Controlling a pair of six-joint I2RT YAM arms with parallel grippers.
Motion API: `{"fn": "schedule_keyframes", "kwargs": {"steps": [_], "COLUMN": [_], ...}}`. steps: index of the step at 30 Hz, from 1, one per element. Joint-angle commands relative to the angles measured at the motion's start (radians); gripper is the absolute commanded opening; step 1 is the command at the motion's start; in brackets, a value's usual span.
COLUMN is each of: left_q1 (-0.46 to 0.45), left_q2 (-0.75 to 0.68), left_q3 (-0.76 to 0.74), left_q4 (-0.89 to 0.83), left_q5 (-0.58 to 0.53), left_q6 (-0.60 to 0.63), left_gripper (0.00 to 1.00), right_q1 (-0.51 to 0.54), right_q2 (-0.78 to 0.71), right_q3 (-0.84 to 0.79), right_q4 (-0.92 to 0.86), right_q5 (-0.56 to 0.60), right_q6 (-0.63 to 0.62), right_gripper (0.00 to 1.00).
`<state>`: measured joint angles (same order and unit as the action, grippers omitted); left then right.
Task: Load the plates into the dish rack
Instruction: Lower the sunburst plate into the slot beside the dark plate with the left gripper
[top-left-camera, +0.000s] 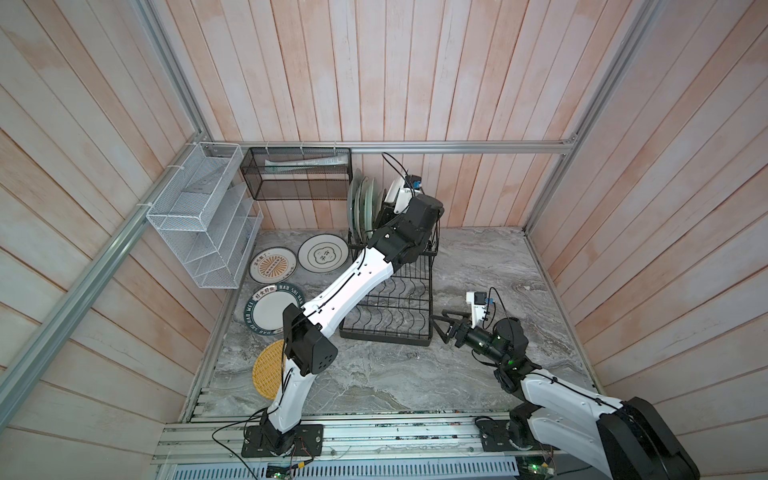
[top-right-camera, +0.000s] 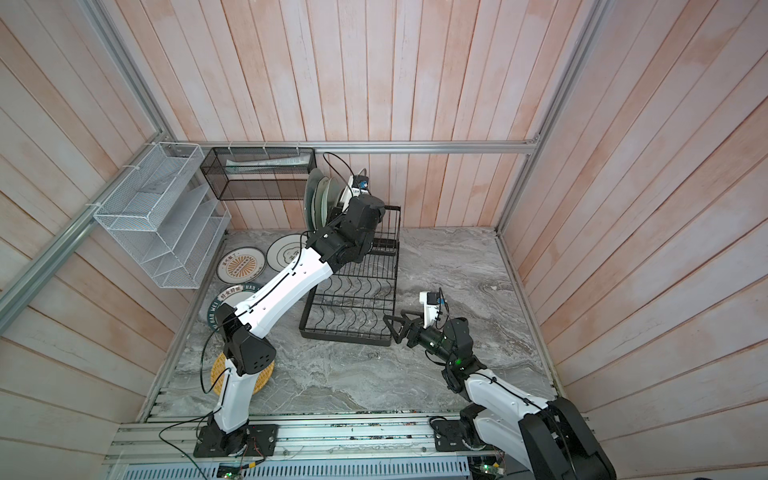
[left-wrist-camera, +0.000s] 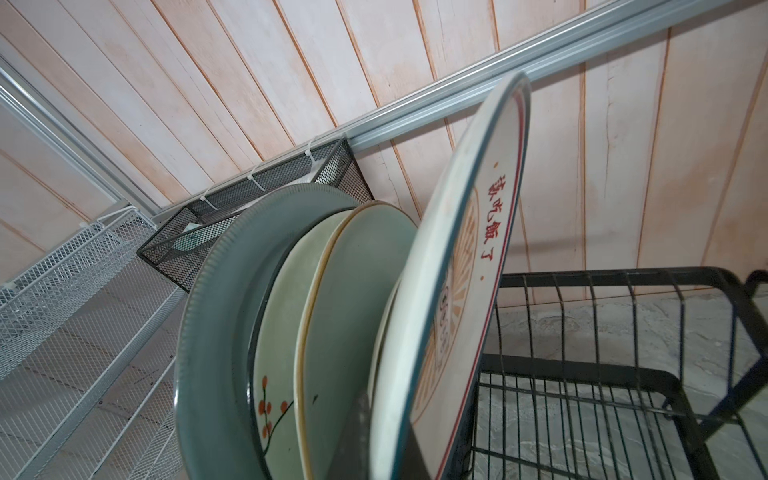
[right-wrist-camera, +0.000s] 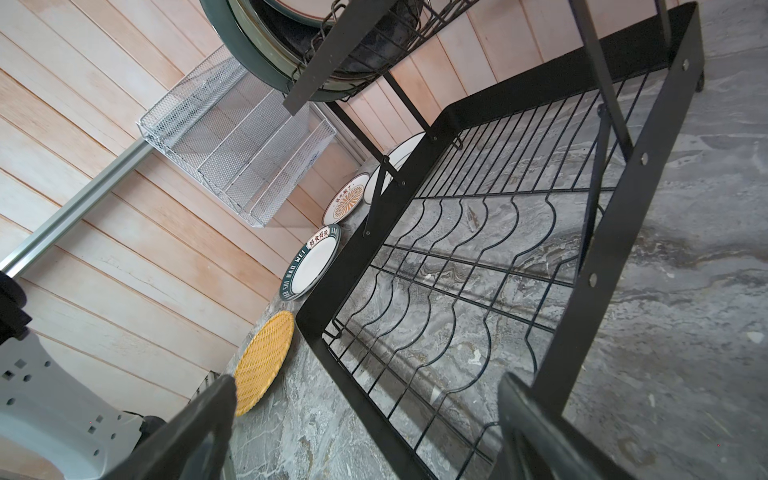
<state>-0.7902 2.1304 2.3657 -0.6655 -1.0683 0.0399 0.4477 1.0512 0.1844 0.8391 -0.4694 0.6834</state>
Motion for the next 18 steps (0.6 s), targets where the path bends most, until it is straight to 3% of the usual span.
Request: {"fn": "schedule_keyframes", "kwargs": {"steps": [1,18], "left_q1": [0.007,-0.024], "left_q2": [0.035,0.092], "left_q3": [0.072,0.109], "left_q4": [-0.05,-0.085], "left_q5": [-0.013,-0.128], "left_q6": [-0.067,-0.14], "left_gripper": [0.0,0.0], "right_q1": [0.008,0.009], "right_q2": [0.009,0.02], "right_q3": [0.031,0.035], "right_q4": [0.023,0.028], "right_q5": [-0.005,-0.015], "right_q6": [-0.004,0.01], "right_gripper": [0.98,0.98]}}
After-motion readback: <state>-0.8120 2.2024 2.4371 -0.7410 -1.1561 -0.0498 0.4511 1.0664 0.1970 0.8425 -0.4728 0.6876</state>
